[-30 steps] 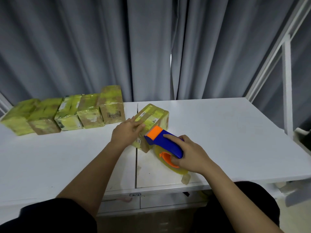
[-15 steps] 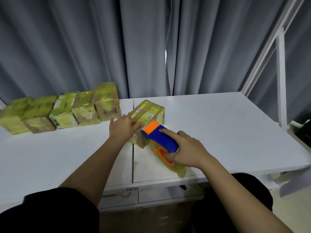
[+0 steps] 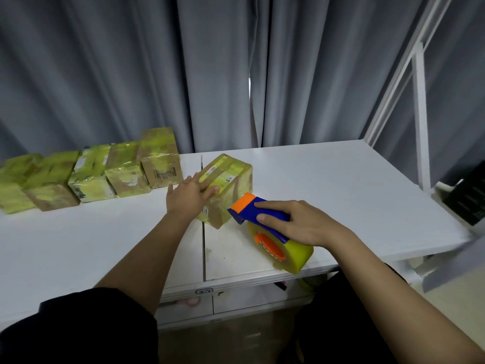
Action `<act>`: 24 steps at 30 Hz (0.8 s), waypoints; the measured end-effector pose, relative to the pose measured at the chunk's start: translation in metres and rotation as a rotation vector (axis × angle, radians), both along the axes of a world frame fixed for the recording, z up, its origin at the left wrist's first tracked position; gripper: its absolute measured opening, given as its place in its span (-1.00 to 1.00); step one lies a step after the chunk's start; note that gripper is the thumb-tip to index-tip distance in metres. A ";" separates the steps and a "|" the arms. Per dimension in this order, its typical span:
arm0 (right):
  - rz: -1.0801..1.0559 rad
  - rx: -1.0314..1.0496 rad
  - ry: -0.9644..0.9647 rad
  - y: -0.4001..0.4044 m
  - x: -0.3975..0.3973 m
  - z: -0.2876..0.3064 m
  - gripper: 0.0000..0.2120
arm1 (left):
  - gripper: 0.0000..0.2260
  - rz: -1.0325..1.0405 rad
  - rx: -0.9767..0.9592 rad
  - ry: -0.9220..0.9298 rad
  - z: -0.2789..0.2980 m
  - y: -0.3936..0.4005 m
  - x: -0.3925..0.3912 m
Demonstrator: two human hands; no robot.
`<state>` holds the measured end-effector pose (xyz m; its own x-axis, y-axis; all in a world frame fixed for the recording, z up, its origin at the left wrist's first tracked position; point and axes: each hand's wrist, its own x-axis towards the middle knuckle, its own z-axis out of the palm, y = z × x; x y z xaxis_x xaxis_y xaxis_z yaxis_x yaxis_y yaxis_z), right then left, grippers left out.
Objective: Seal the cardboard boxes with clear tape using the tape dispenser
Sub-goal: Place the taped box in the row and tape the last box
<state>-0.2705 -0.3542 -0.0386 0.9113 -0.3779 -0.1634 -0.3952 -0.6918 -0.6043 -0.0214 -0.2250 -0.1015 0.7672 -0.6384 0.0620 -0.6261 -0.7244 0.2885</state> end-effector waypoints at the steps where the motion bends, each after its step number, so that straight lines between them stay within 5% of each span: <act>1: -0.001 0.015 0.005 -0.001 0.002 0.000 -0.55 | -0.44 0.003 -0.010 0.003 0.001 0.000 -0.001; 5: 0.004 0.124 -0.031 -0.013 -0.002 0.001 -0.59 | -0.50 0.019 0.064 -0.091 0.008 0.004 -0.006; 10: -0.063 0.208 0.027 -0.036 0.010 0.009 -0.34 | -0.54 0.069 0.158 -0.193 0.026 0.007 -0.018; 14: -0.108 0.084 0.126 -0.046 0.028 0.012 -0.62 | -0.54 0.055 0.220 -0.286 0.035 0.002 -0.024; 24: -0.053 0.101 0.046 -0.066 0.032 0.009 -0.71 | -0.61 -0.010 0.073 -0.166 0.028 -0.005 -0.022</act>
<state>-0.2386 -0.4207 -0.0301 0.8809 -0.4050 -0.2447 -0.4590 -0.6053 -0.6503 -0.0435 -0.2298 -0.0736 0.7438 -0.6536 0.1401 -0.6681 -0.7331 0.1272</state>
